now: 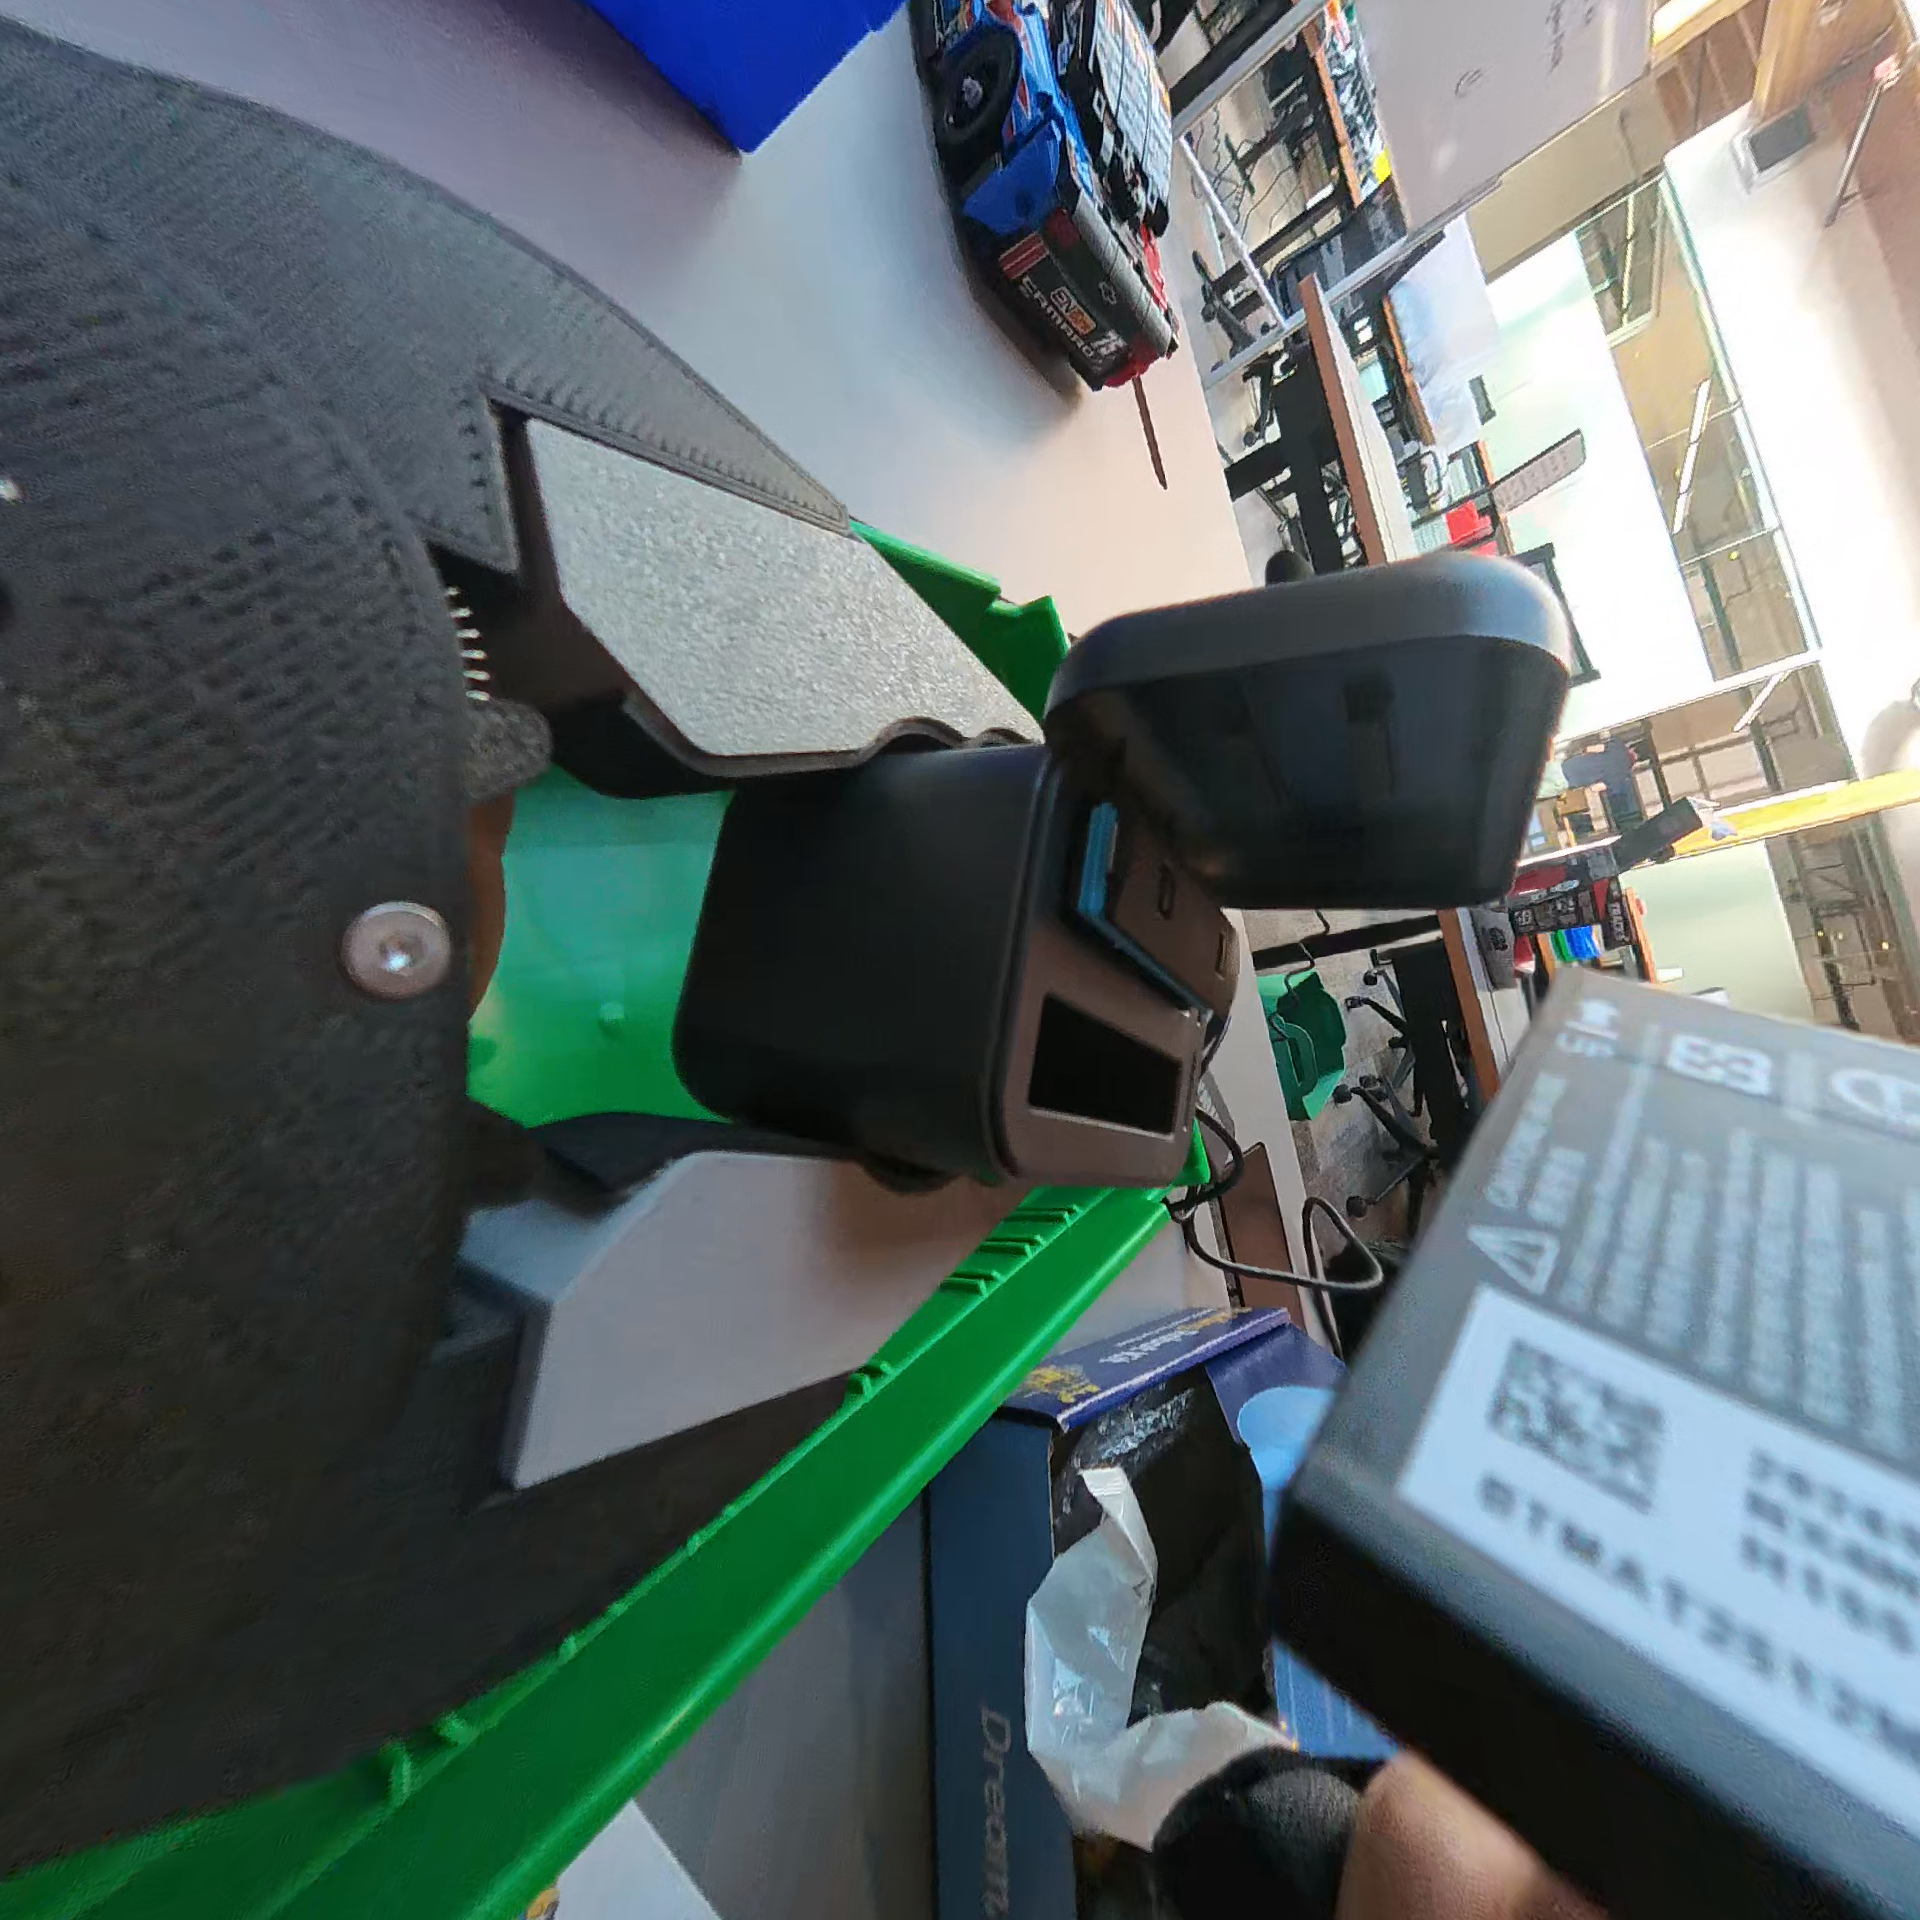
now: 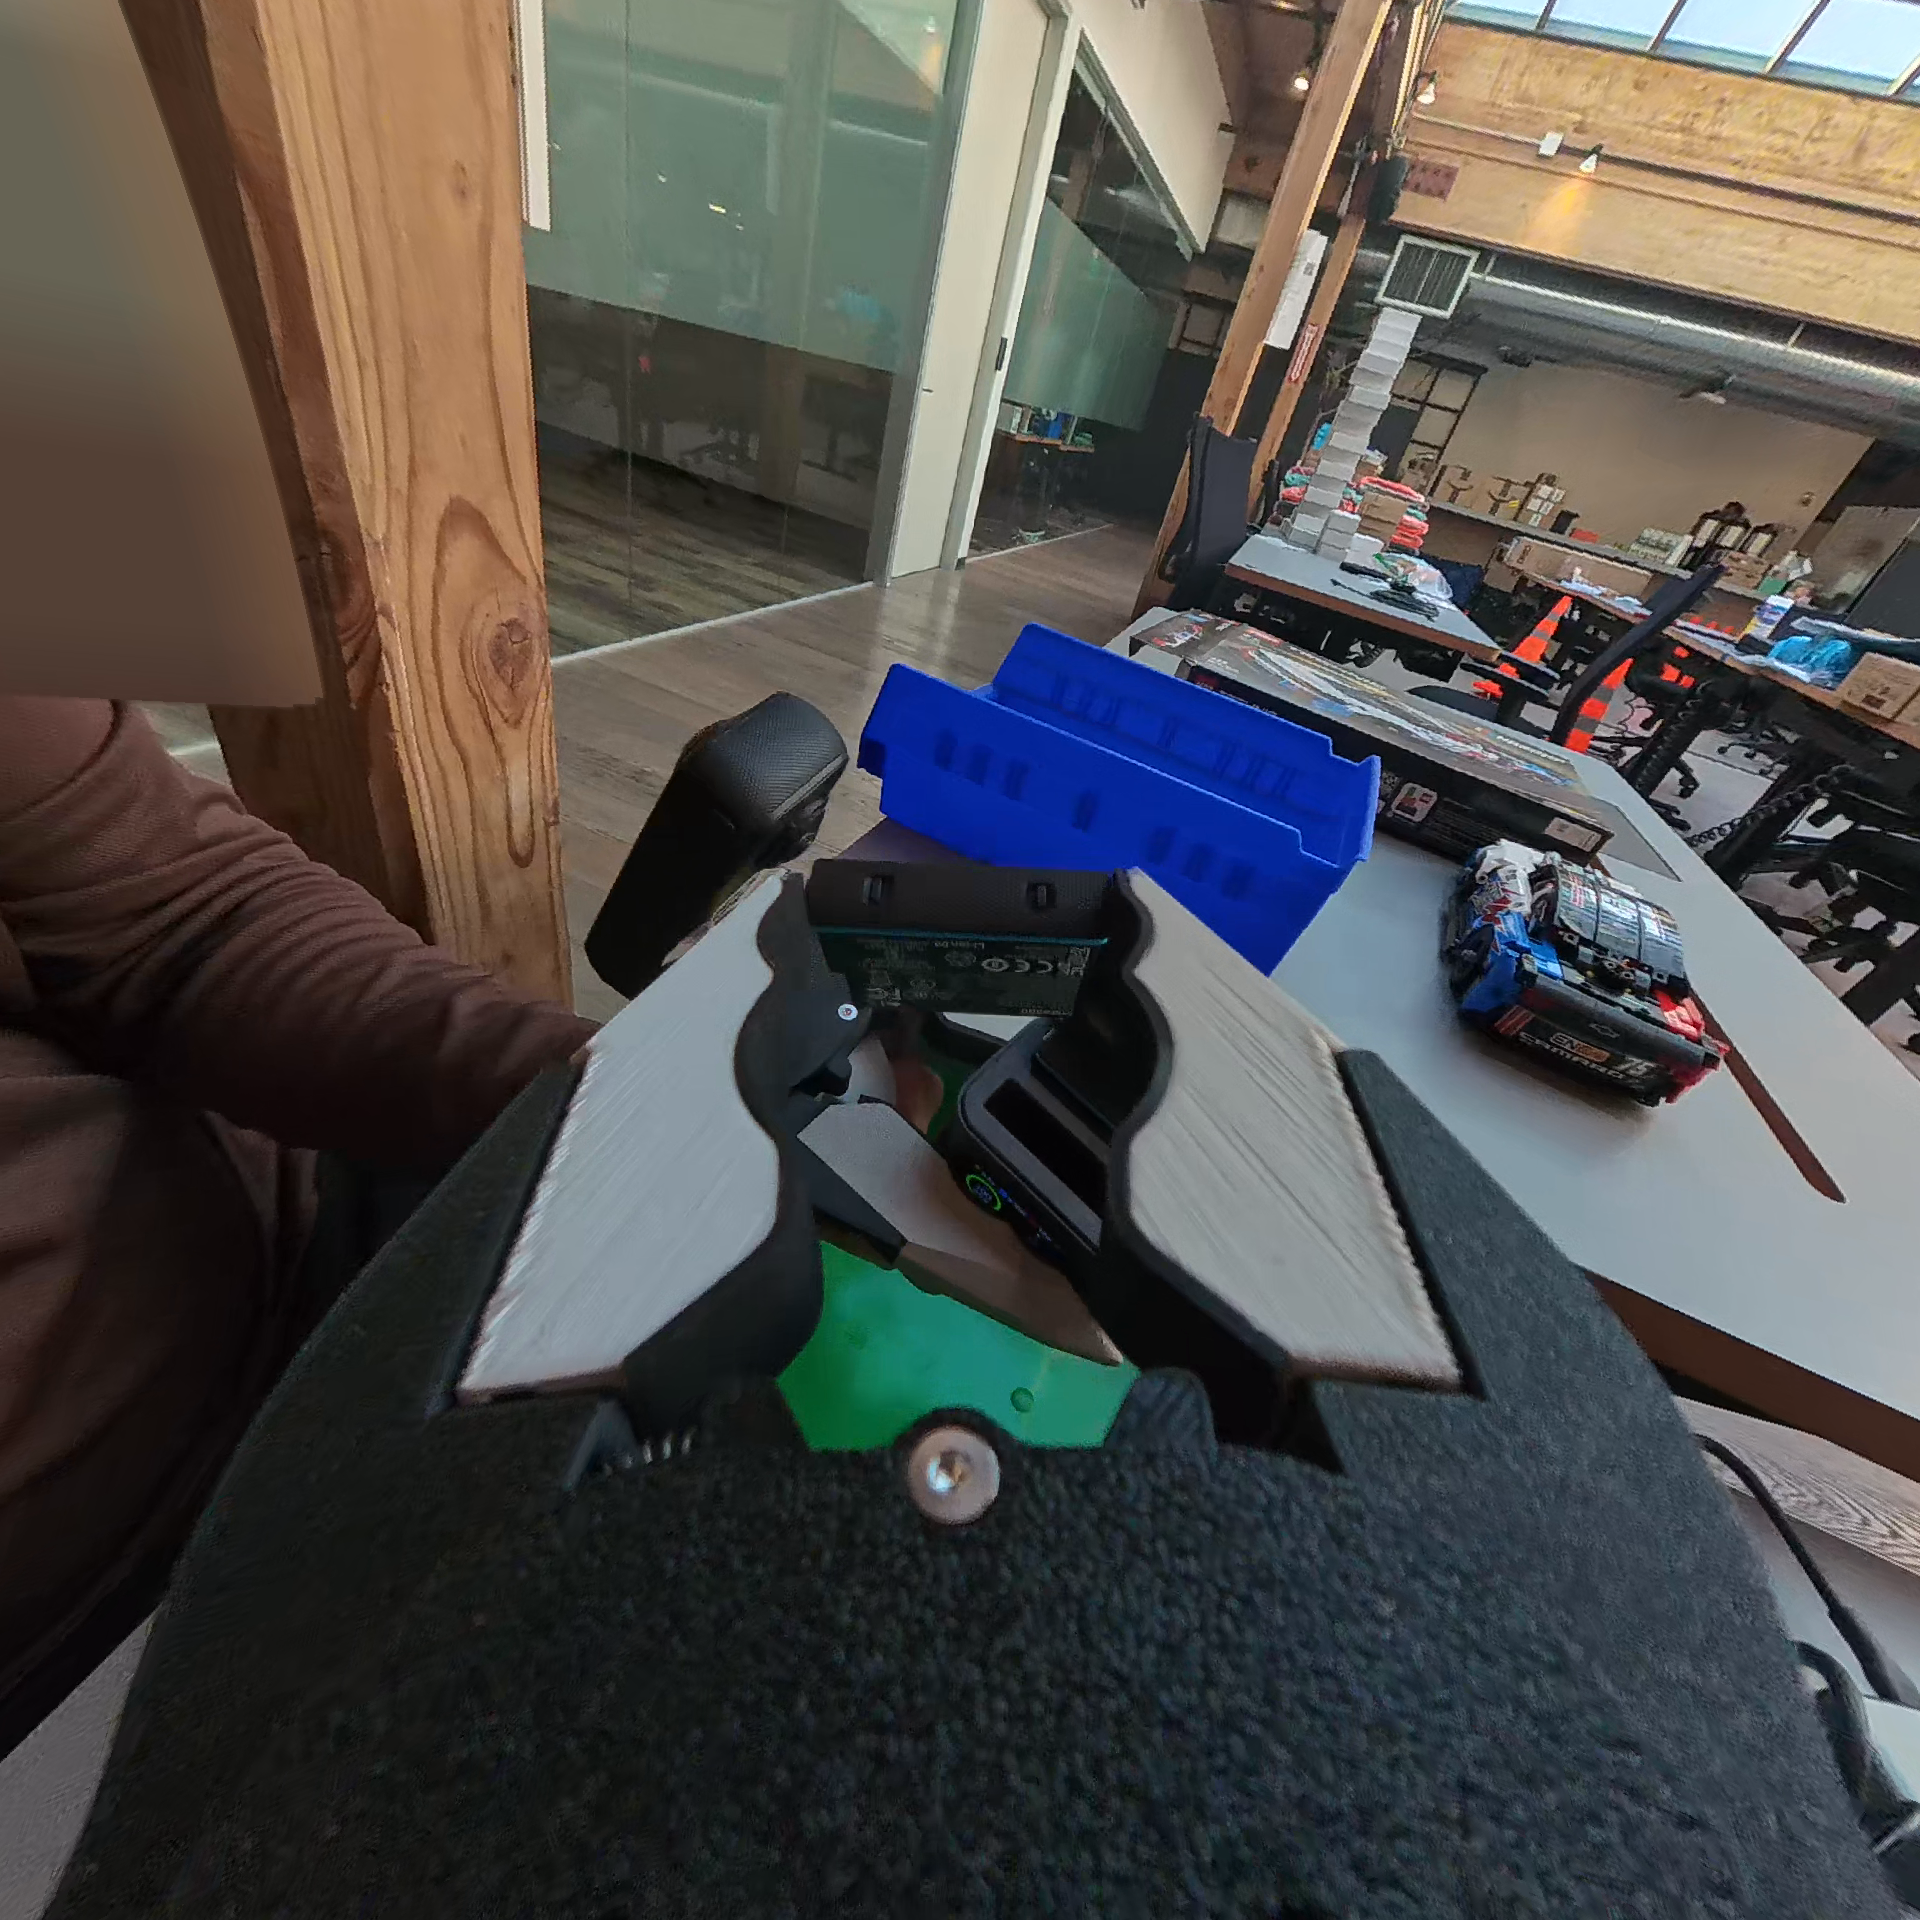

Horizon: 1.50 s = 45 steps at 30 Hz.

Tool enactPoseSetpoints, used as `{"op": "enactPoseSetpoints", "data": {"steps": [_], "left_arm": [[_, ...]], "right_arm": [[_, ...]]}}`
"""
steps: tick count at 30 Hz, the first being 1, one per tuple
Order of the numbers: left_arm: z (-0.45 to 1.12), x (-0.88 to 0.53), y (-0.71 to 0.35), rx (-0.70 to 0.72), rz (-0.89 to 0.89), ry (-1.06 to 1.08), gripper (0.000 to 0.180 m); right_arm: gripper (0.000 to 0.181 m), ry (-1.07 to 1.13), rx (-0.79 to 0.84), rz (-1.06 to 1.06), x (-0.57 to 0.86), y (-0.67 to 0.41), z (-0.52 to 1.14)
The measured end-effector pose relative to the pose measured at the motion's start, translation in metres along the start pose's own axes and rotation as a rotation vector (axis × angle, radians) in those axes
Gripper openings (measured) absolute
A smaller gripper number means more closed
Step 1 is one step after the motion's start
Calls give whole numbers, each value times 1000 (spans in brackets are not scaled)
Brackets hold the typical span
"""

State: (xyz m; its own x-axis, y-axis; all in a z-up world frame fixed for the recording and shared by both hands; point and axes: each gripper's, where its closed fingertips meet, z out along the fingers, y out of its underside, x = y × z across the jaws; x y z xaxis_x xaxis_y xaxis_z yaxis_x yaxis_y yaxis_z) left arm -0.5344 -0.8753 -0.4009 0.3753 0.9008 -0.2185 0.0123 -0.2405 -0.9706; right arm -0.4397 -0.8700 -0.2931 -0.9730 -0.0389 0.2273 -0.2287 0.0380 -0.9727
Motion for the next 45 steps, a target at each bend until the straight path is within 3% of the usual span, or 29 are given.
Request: {"op": "enactPoseSetpoints", "data": {"steps": [6,16,20,25,30,33,38,45], "left_arm": [[1,0,4,-11,-4,19,74],[-8,19,32,-180,-72,380,74],[-7,33,38,-280,-180,560,74],[-1,34,49,-347,-247,603,74],[2,19,47,-301,-233,505,74],[-1,-3,37,-233,-150,336,74],[-7,-28,3,-58,-122,175,74],[-13,-40,0,-51,-82,121,73]], "right_arm": [[56,1,-13,11,2,0,-7],[57,102,-90,93,33,15,-39],[57,149,-172,194,47,36,-36],[57,214,-318,235,58,68,-22],[57,164,-416,298,50,87,-22],[57,115,-482,310,34,86,-16],[57,21,-684,250,-4,105,11],[57,36,-1010,210,-21,172,31]]}}
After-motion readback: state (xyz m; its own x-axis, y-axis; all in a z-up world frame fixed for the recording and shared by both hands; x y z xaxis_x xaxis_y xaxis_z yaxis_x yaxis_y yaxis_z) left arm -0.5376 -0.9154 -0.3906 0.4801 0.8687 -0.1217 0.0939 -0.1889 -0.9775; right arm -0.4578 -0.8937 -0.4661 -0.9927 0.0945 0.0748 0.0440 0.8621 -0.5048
